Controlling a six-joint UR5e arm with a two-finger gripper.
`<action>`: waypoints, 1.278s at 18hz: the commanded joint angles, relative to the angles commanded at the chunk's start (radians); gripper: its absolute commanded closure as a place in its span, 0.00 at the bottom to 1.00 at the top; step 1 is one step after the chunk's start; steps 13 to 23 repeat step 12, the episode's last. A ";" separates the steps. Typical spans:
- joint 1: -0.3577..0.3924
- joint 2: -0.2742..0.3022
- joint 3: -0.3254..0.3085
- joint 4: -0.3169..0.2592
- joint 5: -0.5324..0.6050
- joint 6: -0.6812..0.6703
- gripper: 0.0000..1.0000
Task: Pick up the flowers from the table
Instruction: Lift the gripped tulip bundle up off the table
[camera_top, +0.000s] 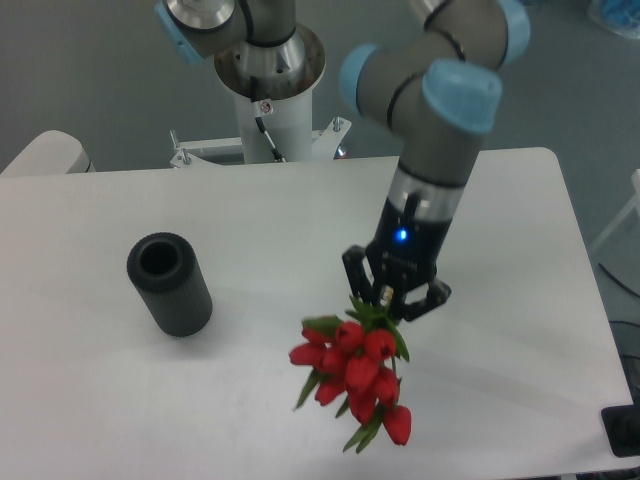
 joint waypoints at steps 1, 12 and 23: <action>0.009 0.003 -0.005 0.000 -0.003 0.000 0.84; 0.006 0.023 -0.009 0.000 -0.055 -0.022 0.84; 0.006 0.023 -0.009 0.000 -0.055 -0.022 0.84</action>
